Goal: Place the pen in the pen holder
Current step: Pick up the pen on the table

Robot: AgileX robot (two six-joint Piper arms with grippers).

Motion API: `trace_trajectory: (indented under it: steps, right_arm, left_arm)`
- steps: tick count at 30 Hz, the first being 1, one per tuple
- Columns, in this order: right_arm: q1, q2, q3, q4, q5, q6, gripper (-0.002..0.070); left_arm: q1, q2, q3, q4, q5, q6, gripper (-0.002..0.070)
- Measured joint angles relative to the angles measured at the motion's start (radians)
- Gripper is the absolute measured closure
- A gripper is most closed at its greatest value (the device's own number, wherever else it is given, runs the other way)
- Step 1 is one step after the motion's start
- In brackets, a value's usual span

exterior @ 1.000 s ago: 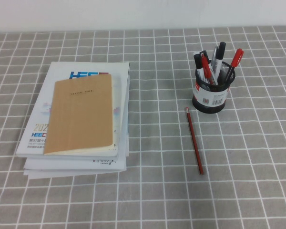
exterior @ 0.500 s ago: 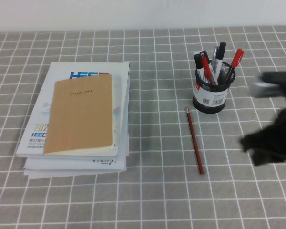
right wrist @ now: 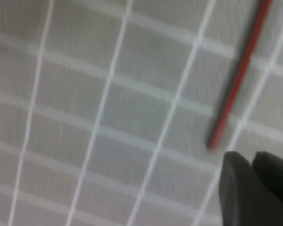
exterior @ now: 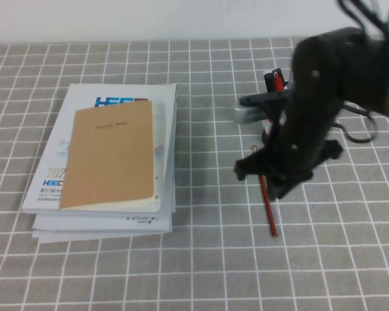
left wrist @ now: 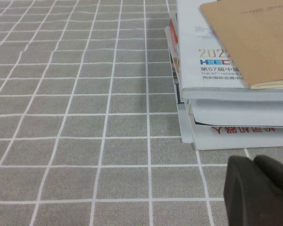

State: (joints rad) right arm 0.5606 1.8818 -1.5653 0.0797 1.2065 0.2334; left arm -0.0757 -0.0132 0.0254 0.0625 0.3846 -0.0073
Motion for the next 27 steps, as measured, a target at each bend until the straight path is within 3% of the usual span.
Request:
trace_trajectory:
  steps: [3,7,10,17,27]
  right_arm:
    - [0.002,0.077,-0.082,-0.005,0.004,0.002,0.0579]
    - [0.019,0.165,-0.164,-0.022,0.005,0.002,0.0394]
    - [0.03,0.222,-0.204,-0.05,0.007,0.005,0.0325]
    - [0.032,0.298,-0.241,-0.16,0.009,0.072,0.0379]
    - [0.008,0.327,-0.244,-0.149,0.002,0.081,0.0402]
  left_arm:
    - [0.0,0.0,0.0,0.0,0.0,0.0,0.068]
    - [0.0,0.0,0.0,0.0,0.0,0.0,0.068]
    - [0.0,0.0,0.0,0.0,0.0,0.0,0.068]
    - [0.0,0.0,0.0,0.0,0.0,0.0,0.068]
    - [0.0,0.0,0.0,0.0,0.0,0.0,0.068]
